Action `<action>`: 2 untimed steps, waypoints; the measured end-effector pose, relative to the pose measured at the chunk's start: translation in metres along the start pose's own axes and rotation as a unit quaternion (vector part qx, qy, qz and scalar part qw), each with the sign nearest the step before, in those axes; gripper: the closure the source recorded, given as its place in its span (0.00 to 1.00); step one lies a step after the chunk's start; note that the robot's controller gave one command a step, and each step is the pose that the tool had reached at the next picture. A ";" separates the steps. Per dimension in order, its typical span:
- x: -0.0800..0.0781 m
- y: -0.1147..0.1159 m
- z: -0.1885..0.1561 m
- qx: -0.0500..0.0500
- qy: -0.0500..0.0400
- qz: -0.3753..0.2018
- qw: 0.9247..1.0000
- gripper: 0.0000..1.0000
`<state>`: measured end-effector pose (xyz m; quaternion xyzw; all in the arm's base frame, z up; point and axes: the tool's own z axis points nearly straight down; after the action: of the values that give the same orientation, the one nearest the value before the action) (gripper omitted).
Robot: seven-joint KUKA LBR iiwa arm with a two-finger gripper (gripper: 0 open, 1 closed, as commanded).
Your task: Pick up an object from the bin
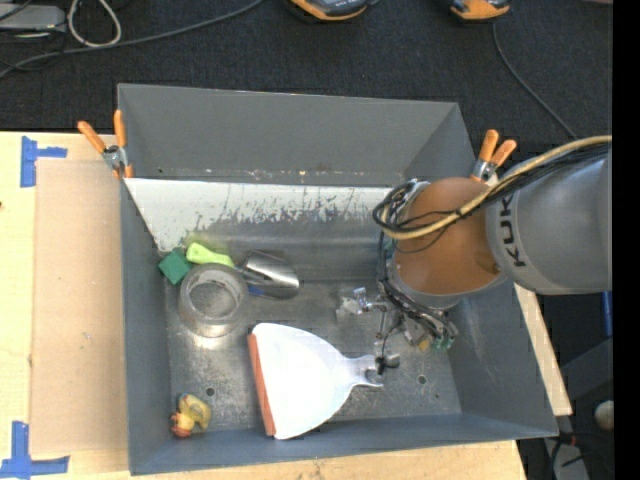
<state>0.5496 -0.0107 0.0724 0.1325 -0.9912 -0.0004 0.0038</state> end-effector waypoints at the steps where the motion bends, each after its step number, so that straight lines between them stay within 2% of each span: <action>1: 0.010 0.008 0.001 0.000 0.001 -0.014 1.000 1.00; 2: 0.021 0.010 0.002 0.000 0.003 -0.015 1.000 1.00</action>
Offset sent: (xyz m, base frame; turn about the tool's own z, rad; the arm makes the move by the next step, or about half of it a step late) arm 0.0000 0.0000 0.0000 0.0000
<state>0.5267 -0.0063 0.0706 0.1478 -0.9890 -0.0006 0.0068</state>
